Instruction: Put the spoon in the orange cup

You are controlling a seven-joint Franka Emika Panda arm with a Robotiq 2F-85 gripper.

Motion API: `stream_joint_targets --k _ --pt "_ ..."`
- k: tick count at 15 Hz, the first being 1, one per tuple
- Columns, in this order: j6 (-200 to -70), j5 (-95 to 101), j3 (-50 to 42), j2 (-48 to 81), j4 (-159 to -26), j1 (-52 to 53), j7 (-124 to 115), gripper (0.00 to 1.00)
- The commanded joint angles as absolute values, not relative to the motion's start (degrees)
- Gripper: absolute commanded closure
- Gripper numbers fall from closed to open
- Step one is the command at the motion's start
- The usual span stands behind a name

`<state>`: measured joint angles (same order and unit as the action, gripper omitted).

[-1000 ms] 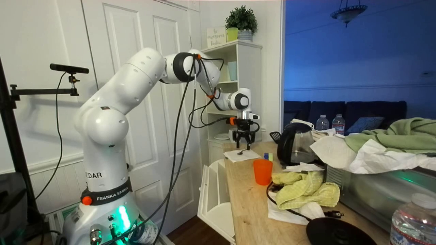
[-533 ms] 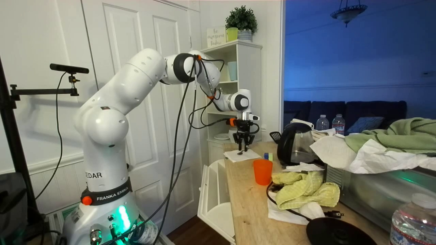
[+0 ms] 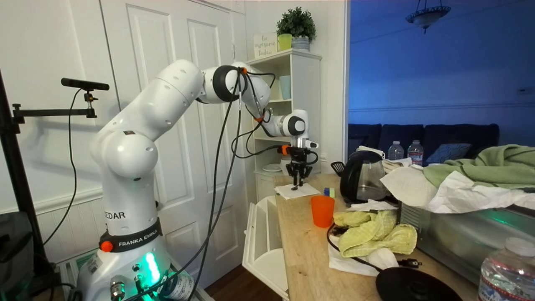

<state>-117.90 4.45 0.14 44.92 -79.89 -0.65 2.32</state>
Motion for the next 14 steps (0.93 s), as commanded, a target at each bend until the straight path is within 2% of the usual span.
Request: stream_joint_targets --k 1,3,4,5,6,8,10,14 --pt "-116.9 3.4 0.1 45.8 -78.5 -0.6 2.0 0.71" --pt "-116.8 3.4 0.2 45.9 -78.5 -0.6 2.1 0.73" --pt "-116.9 3.4 0.2 45.9 -78.6 -0.6 2.2 0.78" --pt "-116.9 3.4 0.2 45.9 -78.6 -0.6 2.2 0.91" --pt "-117.0 3.4 0.2 45.9 -78.6 -0.6 2.2 0.98" --pt "-116.9 3.5 0.2 45.9 -78.7 -0.6 2.2 1.00" --pt "-116.6 3.5 0.3 45.0 -79.1 -0.4 2.2 0.98" --pt "-112.3 3.5 -0.2 38.4 -83.1 1.2 -1.7 0.98"
